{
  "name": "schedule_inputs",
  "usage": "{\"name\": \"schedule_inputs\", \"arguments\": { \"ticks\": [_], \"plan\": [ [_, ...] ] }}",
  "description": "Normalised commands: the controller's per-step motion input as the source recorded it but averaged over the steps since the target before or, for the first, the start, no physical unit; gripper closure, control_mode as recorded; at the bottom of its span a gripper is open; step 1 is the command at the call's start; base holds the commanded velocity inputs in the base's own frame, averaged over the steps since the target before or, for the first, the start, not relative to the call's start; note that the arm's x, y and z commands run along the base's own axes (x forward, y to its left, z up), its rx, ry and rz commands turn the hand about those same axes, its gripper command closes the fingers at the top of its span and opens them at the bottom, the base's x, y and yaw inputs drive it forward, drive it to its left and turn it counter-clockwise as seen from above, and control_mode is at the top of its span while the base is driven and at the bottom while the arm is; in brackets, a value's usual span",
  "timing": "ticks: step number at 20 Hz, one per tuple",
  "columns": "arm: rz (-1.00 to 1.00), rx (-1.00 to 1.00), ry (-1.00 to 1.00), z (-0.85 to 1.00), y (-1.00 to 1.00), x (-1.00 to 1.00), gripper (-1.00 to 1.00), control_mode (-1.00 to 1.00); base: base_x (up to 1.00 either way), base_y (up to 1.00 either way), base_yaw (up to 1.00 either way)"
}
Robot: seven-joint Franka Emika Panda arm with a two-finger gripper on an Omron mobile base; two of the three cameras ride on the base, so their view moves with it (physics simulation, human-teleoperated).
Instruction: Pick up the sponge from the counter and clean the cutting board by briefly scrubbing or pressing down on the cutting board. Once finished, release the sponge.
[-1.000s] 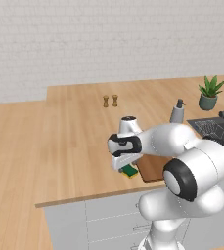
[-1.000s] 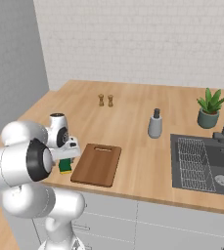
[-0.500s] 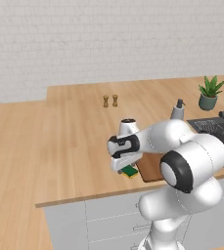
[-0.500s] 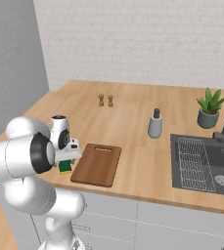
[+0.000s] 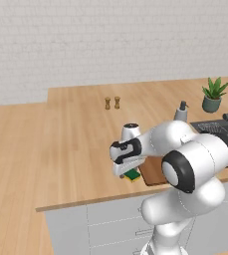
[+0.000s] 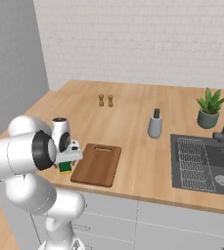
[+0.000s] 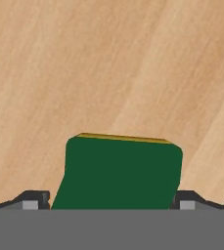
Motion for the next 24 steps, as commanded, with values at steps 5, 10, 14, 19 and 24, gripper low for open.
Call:
{"name": "schedule_inputs", "arguments": {
  "ticks": [5, 10, 14, 19, 24],
  "plan": [
    [0.0, 0.0, -0.03, -0.21, 0.04, 0.08, -1.0, -1.0, 0.0, 0.0, 0.0],
    [0.0, 0.0, -0.01, -0.58, 0.03, 0.01, -1.0, -1.0, 0.0, 0.0, 0.0],
    [0.0, 0.0, 0.0, -0.56, 0.0, 0.0, 1.0, -1.0, 0.0, 0.0, 0.0],
    [0.0, 0.0, 0.02, 0.0, -0.02, 0.0, 1.0, -1.0, 0.0, 0.0, 0.0],
    [-0.03, 0.0, -0.02, 0.31, -0.06, 0.15, 1.0, -1.0, 0.0, 0.0, 0.0]
  ]
}}
